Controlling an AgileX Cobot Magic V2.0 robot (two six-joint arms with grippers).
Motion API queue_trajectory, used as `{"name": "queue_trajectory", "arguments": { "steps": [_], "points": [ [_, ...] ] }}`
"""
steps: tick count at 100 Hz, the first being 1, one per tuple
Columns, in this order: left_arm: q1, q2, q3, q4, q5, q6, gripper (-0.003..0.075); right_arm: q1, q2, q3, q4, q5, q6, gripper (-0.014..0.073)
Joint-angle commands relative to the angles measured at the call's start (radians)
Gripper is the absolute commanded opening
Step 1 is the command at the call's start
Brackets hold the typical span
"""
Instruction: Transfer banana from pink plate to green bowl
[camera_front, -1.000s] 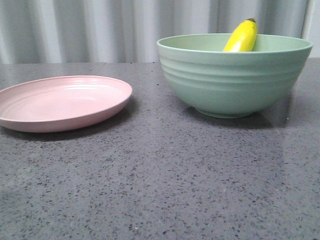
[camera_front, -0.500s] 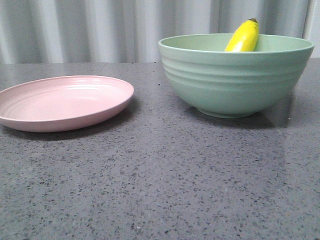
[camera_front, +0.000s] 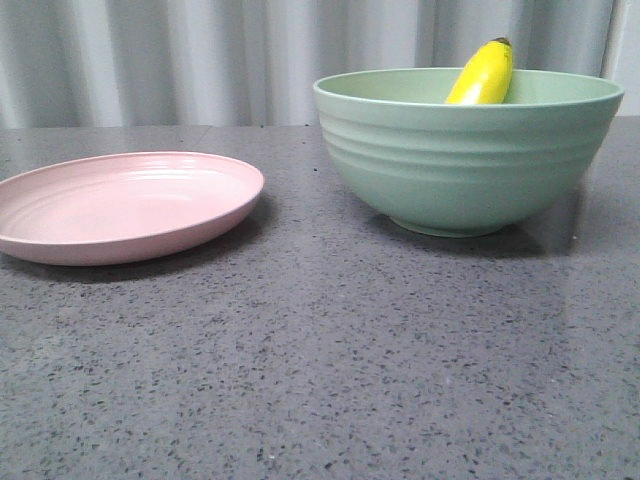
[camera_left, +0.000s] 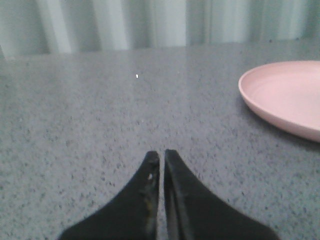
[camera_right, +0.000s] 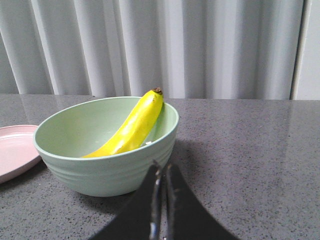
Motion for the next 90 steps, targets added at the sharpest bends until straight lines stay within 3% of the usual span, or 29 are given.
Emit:
{"name": "queue_trajectory", "arguments": {
  "steps": [1,90],
  "points": [
    [0.003,-0.032,0.026,-0.01,0.045,-0.037,-0.0019,-0.004,0.01,-0.023,-0.009,-0.07,-0.008,-0.0076],
    [0.001,-0.032,0.026,-0.01,0.045,-0.046,-0.0019,-0.006,0.008,-0.005,-0.018,-0.075,-0.008,-0.0076]
  ]
}}
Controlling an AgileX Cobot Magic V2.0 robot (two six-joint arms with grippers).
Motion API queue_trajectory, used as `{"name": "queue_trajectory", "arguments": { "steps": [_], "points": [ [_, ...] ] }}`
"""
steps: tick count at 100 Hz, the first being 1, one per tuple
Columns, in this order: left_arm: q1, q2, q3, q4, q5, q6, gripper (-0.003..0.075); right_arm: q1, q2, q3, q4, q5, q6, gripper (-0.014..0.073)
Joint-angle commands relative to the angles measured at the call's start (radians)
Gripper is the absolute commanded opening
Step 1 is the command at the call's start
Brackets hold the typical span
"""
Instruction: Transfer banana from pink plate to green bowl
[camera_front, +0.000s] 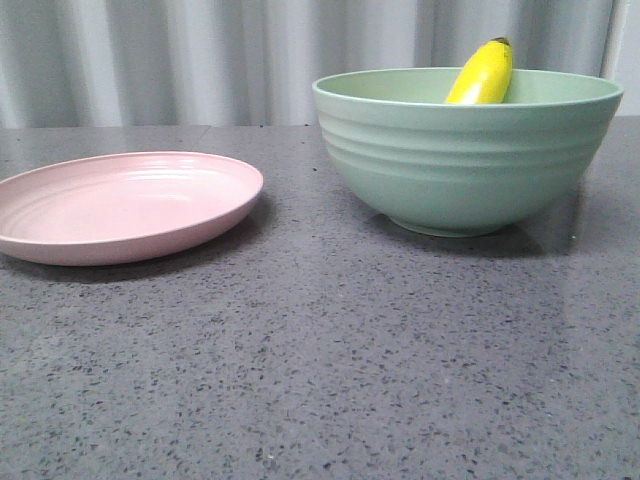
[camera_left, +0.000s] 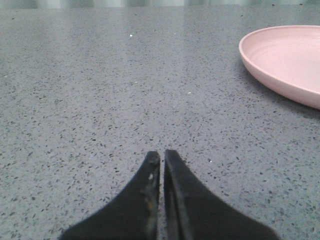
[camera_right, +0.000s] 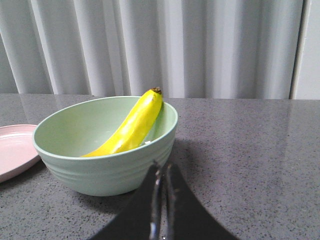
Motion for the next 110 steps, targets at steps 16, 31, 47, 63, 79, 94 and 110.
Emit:
{"name": "queue_trajectory", "arguments": {
  "steps": [16,31,47,63,79,94,110],
  "points": [
    [0.001,-0.032,0.026,-0.01,-0.037,-0.01,-0.0019,-0.073,0.01,0.091,-0.061,-0.254,0.0,-0.0076],
    [0.001,-0.032,0.026,-0.01,-0.037,-0.01,-0.0019,-0.196,0.01,0.224,-0.061,-0.445,0.06,-0.0076],
    [0.001,-0.032,0.026,-0.01,-0.037,-0.01,-0.0019,-0.266,0.003,0.317,-0.075,-0.478,0.088,-0.0076],
    [0.001,-0.032,0.026,-0.01,-0.037,-0.01,-0.0019,-0.274,-0.038,0.321,-0.074,-0.284,0.086,-0.0076],
    [0.001,-0.032,0.026,-0.01,-0.037,-0.01,-0.0019,-0.274,-0.036,0.321,-0.067,-0.063,0.055,-0.0076],
    [0.001,-0.032,0.026,-0.01,-0.037,-0.01,-0.0019,-0.274,-0.036,0.321,-0.067,-0.061,0.046,-0.0076],
    [0.001,-0.032,0.026,-0.01,-0.037,-0.01,-0.0019,-0.274,-0.036,0.321,-0.067,-0.061,0.046,-0.0076]
  ]
}}
